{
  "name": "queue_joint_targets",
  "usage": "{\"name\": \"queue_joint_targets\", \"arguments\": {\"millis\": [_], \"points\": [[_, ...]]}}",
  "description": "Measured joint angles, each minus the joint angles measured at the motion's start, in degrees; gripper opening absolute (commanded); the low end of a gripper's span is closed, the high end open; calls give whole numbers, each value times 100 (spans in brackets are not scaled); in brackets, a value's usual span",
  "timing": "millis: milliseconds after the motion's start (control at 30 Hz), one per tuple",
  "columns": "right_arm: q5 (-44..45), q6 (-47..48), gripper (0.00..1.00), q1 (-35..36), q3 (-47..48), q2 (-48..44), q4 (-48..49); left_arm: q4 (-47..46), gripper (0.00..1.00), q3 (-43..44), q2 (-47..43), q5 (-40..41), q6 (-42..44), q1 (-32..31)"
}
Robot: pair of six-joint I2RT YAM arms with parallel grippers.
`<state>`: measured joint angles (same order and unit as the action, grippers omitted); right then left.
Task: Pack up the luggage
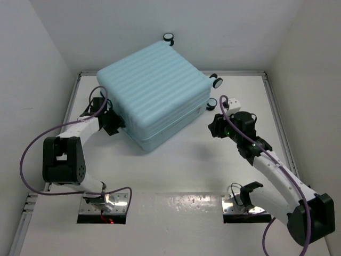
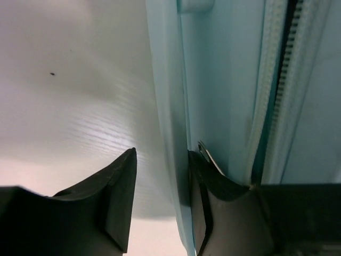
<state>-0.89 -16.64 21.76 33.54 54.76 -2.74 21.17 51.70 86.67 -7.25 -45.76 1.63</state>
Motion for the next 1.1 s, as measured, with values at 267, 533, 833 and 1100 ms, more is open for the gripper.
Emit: {"name": "queue_joint_targets", "arguments": {"millis": [267, 533, 833, 1100], "points": [[-688, -229, 47, -946, -127, 96, -118, 282, 36, 382, 400, 1639, 24, -734], [-1139, -319, 48, -1353, -240, 264, 181, -13, 0, 295, 422, 1233, 24, -505], [-1679, 437, 36, -1174, -949, 166, 1322, 577, 0, 973, 748, 1043, 1169, -138], [-684, 743, 55, 122, -1150, 977, 2769, 807, 0, 1499, 1167, 433, 2459, 625]]}}
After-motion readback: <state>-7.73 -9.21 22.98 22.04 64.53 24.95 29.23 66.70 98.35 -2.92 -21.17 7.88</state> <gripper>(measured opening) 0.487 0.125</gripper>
